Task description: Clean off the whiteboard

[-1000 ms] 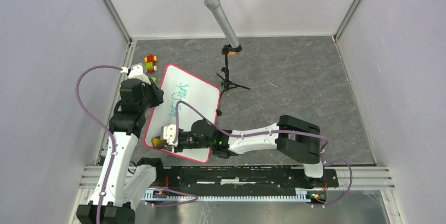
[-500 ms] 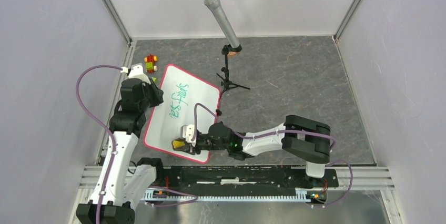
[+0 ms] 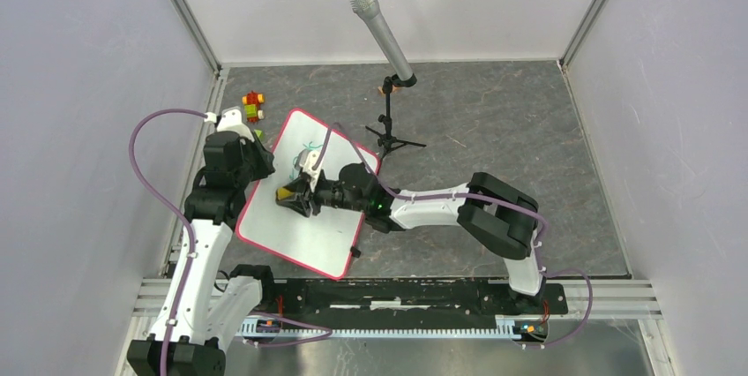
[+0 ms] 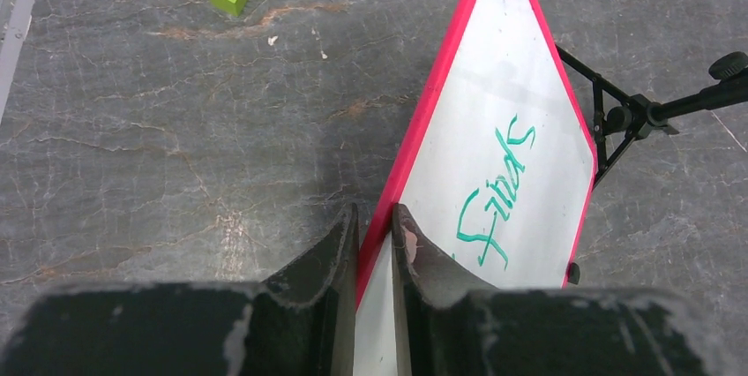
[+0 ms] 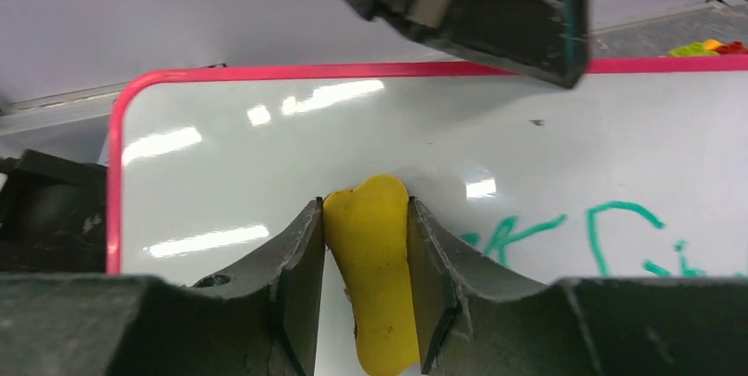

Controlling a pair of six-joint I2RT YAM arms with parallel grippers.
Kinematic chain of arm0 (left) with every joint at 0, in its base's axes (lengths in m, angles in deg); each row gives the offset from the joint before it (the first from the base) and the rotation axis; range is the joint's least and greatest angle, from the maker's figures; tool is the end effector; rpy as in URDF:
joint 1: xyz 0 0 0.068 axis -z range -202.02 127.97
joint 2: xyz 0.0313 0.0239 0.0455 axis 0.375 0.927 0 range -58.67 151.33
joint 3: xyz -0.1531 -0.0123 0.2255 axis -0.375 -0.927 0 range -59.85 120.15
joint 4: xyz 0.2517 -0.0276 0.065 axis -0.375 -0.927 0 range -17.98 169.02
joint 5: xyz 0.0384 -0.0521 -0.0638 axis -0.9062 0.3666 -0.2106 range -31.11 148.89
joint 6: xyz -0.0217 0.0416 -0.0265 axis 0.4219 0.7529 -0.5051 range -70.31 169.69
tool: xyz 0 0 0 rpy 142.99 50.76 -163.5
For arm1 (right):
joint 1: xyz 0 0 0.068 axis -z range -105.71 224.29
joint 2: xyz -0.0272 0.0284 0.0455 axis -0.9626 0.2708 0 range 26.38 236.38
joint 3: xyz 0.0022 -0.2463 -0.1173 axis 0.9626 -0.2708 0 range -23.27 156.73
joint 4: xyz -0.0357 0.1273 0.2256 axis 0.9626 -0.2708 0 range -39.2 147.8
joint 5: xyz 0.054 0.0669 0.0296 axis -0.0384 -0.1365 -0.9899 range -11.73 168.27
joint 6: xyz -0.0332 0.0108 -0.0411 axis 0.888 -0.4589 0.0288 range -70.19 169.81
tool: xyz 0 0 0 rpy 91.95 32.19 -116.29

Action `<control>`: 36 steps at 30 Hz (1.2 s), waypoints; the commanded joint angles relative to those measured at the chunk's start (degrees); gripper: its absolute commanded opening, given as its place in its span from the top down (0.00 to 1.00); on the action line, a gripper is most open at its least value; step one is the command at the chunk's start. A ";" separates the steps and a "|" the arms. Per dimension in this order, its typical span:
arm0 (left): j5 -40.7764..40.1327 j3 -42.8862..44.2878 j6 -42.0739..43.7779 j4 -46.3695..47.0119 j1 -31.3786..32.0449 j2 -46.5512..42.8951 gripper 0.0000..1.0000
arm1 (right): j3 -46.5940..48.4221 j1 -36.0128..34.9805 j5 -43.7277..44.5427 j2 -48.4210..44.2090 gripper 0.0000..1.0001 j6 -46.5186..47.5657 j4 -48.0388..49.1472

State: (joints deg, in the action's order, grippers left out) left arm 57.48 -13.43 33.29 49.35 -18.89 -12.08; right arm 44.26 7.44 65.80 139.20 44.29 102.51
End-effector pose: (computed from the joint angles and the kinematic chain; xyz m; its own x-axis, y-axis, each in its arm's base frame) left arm 0.1785 -0.0089 0.3100 -0.4861 -0.2561 -0.8356 -0.1082 0.9664 -0.2332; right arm 0.1683 0.4133 0.2239 -0.0985 0.0086 -0.9951 -0.9777 0.1854 0.0984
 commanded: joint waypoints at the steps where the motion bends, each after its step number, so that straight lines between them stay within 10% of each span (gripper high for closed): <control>1: 2.52 -0.35 -2.14 -5.13 0.82 0.34 0.98 | -0.86 1.47 2.09 1.75 0.53 -3.44 -5.11; 9: 2.59 -0.34 -2.48 -5.05 0.82 0.58 0.96 | -5.85 2.51 2.83 -4.50 0.29 -1.22 -6.25; 22: 1.67 -0.33 -4.39 -5.04 0.59 1.04 0.48 | -3.98 2.64 -1.94 -3.69 0.28 0.36 -5.38; 36: 2.89 -0.38 -3.55 -4.87 0.38 1.92 0.71 | 0.45 1.33 -0.92 -2.03 0.42 2.63 -8.25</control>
State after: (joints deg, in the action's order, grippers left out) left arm 59.25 -13.43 30.49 46.68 -18.58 -10.97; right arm 42.45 9.39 64.99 135.86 46.08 95.87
